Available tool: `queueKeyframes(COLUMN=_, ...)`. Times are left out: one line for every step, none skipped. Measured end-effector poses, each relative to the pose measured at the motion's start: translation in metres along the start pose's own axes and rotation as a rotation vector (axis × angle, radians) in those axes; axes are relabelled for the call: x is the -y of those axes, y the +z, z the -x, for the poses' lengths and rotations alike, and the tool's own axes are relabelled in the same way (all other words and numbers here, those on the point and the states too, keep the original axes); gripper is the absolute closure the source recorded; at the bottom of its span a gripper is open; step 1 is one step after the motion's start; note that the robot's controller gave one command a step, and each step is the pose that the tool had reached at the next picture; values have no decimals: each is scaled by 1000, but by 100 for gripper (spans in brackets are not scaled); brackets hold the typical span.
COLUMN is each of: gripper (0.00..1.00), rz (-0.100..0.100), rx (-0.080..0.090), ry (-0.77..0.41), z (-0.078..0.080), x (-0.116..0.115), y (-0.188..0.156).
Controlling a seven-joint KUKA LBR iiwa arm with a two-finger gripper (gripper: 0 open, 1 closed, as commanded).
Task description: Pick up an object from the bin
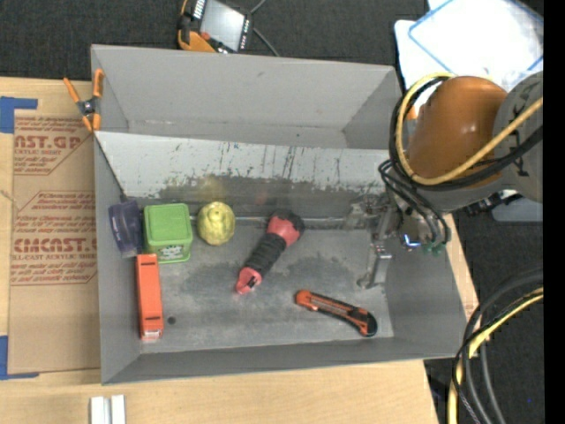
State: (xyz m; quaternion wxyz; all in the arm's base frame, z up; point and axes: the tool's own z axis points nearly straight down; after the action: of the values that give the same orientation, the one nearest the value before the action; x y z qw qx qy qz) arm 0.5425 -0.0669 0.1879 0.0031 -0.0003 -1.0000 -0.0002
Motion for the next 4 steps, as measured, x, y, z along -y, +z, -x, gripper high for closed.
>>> queueKeyframes(gripper=0, rz=-1, rx=8, ry=-1, z=2, x=0, y=-5)
queueKeyframes(gripper=0, rz=1, rx=9, ry=178, z=-46, x=31, y=100)
queueKeyframes(gripper=0, rz=0, rx=14, ry=97, z=-61, x=30, y=72)
queueKeyframes(gripper=0, rz=2, rx=1, ry=192, z=-52, x=31, y=115)
